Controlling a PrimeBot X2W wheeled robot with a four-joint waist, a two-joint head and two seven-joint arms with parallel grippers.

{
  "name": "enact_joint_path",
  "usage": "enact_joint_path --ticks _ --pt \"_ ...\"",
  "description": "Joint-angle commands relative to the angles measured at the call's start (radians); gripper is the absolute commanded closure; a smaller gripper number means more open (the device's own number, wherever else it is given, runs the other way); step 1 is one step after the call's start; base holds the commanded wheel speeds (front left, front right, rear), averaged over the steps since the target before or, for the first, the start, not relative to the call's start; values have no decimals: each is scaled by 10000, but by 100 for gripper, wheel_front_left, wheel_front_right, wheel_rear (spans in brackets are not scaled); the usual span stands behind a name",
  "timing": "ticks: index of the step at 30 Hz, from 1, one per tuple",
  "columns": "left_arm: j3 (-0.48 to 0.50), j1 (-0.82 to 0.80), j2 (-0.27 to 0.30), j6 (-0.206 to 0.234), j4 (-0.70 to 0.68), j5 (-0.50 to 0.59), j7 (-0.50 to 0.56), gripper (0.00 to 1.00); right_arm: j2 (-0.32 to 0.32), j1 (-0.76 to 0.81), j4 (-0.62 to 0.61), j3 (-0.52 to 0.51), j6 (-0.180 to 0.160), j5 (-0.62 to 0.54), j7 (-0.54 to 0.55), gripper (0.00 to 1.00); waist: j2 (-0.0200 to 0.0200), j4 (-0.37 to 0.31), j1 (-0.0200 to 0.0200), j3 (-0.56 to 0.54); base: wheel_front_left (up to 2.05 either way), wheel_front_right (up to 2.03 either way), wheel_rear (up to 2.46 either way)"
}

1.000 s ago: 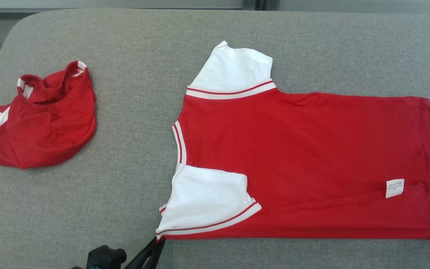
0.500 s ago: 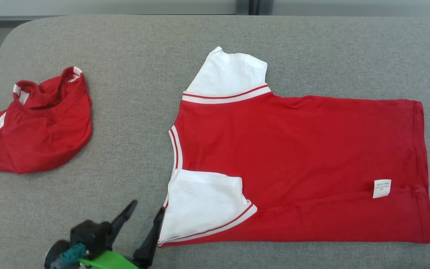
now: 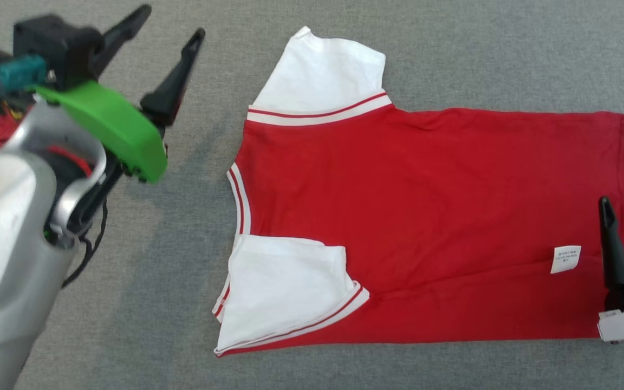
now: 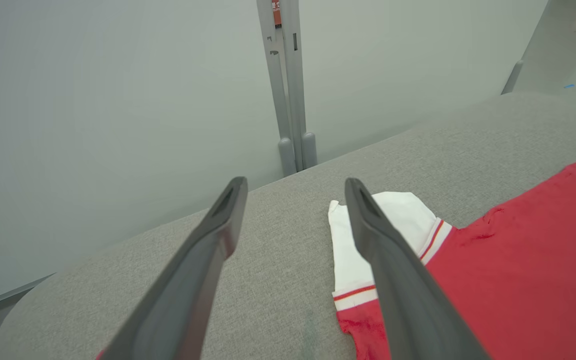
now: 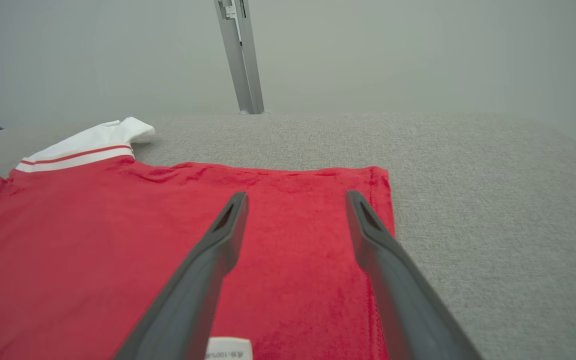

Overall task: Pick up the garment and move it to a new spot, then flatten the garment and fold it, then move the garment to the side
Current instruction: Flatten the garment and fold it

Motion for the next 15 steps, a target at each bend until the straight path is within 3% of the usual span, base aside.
enact_joint_path --ticks 1,5,8,15 --pt "-93 -586 -125 -141 413 -115 242 0 61 -289 -16 45 -10 -107 -2 0 0 -580 -1 821 0 0 0" --pt "-548 -2720 -141 -443 2068 -395 1101 0 279 -918 -8 361 -10 -235 -2 0 0 -1205 -1 1527 0 0 0" --pt "-921 -3767 173 -524 2918 -574 1777 0 408 -1314 -51 449 -10 -177 -2 0 0 -1718 -1 1960 0 0 0" --pt "-2580 -4987 1246 -522 3117 -1881 3247 0 1005 -1720 -9 479 -10 -292 -2 0 0 -2483 -1 2652 0 0 0"
